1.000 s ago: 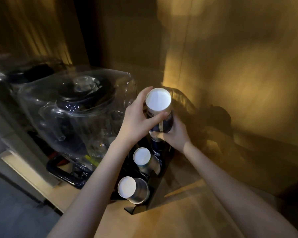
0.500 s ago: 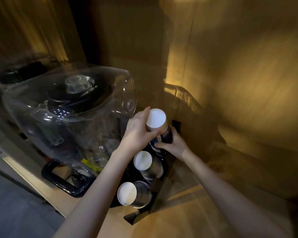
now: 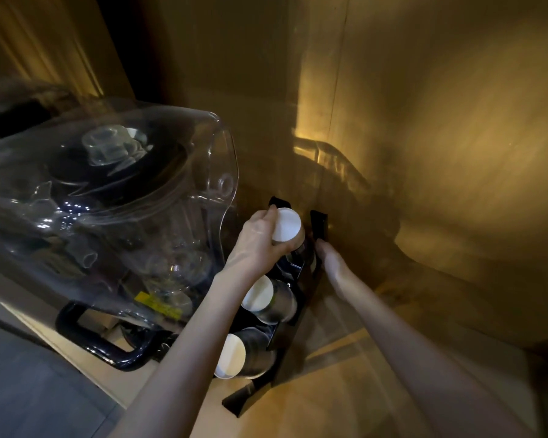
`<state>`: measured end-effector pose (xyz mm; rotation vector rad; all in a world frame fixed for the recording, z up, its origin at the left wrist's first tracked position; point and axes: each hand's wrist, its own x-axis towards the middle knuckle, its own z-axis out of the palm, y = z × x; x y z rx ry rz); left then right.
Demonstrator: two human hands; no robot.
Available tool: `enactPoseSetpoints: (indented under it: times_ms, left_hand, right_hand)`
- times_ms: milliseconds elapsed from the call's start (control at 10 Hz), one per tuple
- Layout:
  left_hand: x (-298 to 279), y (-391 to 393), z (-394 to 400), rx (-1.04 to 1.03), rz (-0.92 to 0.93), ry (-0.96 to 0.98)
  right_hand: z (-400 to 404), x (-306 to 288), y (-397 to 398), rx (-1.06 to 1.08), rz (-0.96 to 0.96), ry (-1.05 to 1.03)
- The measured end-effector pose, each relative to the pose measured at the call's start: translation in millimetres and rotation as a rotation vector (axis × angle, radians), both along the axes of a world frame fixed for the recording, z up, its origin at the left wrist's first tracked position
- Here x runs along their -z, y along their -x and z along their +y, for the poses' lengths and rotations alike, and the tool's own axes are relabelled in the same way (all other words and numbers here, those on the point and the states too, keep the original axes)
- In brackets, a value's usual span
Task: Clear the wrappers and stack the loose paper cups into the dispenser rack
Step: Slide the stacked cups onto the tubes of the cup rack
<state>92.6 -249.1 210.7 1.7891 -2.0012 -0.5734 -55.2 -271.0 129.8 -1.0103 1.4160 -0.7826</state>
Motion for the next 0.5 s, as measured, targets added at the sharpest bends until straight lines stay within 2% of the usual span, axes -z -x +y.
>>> enactPoseSetpoints:
  times_ms: [100,200,300,500]
  left_hand:
    - [0,1,-2,0.007,-0.034,-0.005]
    - [-1,3,0,0.003,-0.029,-0.006]
    - [-6,4,3,-0.005,-0.017,-0.029]
    - [-21,9,7,0.049,-0.080,-0.084]
  right_hand:
    - [-5,-6,-6,0.036,-0.154,-0.063]
    - [-9,-8,-4,-0.012,-0.013,-0.071]
    - [-1,-22,4,-0.021,0.016,-0.027]
    - [34,-64,36,0.098,-0.122,0.141]
